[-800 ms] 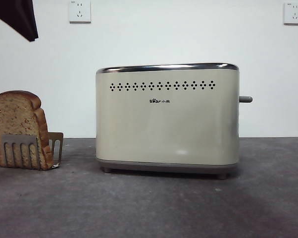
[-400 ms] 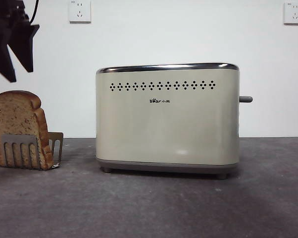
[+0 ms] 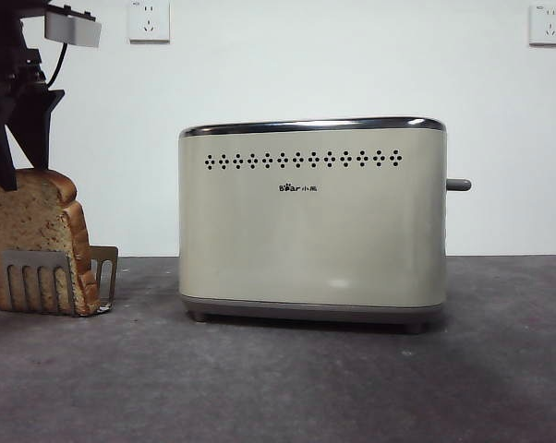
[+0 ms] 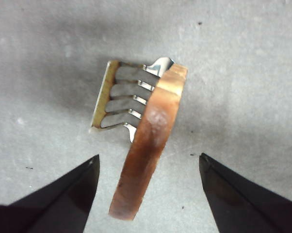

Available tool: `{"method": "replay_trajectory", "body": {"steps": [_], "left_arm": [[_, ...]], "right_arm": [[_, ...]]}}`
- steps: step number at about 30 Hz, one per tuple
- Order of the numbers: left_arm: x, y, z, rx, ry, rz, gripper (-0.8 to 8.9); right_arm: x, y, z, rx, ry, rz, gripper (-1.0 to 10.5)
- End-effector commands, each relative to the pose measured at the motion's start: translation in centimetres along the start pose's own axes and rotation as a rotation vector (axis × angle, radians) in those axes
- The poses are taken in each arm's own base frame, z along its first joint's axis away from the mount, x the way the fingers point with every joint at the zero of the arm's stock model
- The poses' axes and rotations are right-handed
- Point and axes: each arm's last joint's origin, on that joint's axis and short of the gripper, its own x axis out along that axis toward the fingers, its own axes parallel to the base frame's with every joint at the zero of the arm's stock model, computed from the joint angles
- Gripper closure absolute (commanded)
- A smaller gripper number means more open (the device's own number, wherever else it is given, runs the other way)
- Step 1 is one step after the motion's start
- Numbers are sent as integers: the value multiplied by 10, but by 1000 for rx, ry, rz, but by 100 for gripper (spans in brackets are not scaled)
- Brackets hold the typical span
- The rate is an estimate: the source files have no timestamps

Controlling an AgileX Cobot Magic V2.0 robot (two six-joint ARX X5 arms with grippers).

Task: Pick up a slice of bread from the rack,put the bread on the toaster,press the button

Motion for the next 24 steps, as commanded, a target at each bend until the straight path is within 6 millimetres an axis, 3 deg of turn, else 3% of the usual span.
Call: {"method": "replay_trajectory", "body": {"steps": [1,3,6,11,24], "left_arm": [[11,2,-4,18,-2,-29,472],[16,3,-5,23,3,-39,487],[17,5,-6,44,7,-33,628],[17,9,-8,51,15,6,762],[13,9,-8,56,11,29,765]], "right_arm": [[-1,0,2,-11,-7,-2,946],[-1,0,2,-11,-6,-2,946],[-1,0,1,-10,-5,-2,946],[0,0,1,-8,3,-3,946],[5,-2,-2,2,48,-3,946]]}}
